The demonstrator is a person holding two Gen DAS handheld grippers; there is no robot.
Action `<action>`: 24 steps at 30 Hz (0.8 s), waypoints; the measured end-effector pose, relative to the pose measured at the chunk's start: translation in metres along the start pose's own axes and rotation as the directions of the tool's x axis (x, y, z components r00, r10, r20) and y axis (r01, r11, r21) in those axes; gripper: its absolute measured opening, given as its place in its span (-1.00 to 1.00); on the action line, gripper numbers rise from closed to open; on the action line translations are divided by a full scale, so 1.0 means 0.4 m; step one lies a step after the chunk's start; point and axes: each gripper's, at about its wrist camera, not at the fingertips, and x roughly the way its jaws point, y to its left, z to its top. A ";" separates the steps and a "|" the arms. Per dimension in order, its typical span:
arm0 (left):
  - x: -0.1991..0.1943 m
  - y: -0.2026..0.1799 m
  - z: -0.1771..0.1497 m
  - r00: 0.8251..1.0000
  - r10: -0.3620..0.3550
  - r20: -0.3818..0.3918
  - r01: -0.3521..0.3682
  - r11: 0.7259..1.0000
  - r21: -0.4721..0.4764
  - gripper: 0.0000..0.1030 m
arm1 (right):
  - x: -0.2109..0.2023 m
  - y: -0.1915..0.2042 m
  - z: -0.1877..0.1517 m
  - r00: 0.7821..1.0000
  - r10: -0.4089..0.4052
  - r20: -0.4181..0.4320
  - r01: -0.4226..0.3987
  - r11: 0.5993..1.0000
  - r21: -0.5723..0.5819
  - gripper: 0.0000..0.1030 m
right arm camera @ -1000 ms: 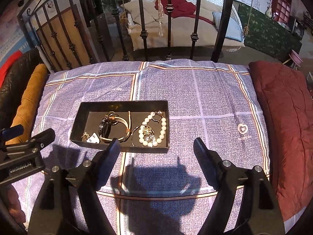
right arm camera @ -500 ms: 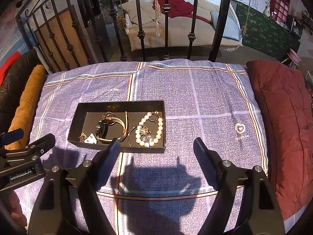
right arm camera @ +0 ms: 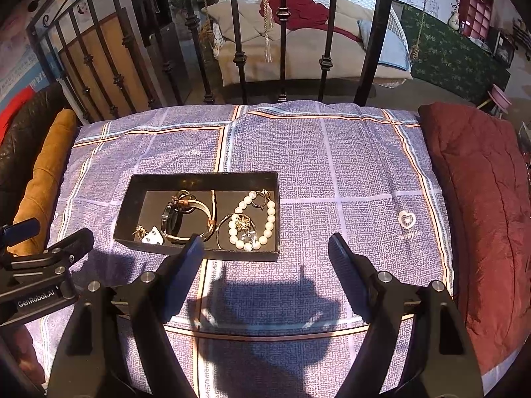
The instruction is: Organize jewelry
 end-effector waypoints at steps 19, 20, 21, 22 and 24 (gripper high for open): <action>0.007 -0.002 0.002 1.000 0.009 -0.002 -0.009 1.000 0.003 0.87 | 0.005 0.005 0.006 1.000 0.004 0.001 -0.004 1.000 -0.003 0.49; 0.007 -0.002 0.002 1.000 0.008 -0.002 -0.008 1.000 0.005 0.87 | 0.006 0.005 0.006 1.000 0.005 0.001 -0.005 1.000 -0.004 0.49; 0.008 -0.001 0.002 1.000 0.008 -0.003 -0.008 1.000 0.004 0.87 | 0.005 0.005 0.005 1.000 0.004 0.000 -0.004 1.000 -0.004 0.49; 0.008 -0.001 0.002 1.000 0.012 -0.003 -0.012 1.000 0.002 0.87 | 0.005 0.005 0.004 1.000 0.004 -0.001 -0.004 1.000 -0.005 0.49; 0.007 0.000 0.001 1.000 0.008 -0.002 -0.008 1.000 -0.002 0.87 | 0.005 0.006 0.004 1.000 0.004 -0.002 -0.004 1.000 -0.004 0.49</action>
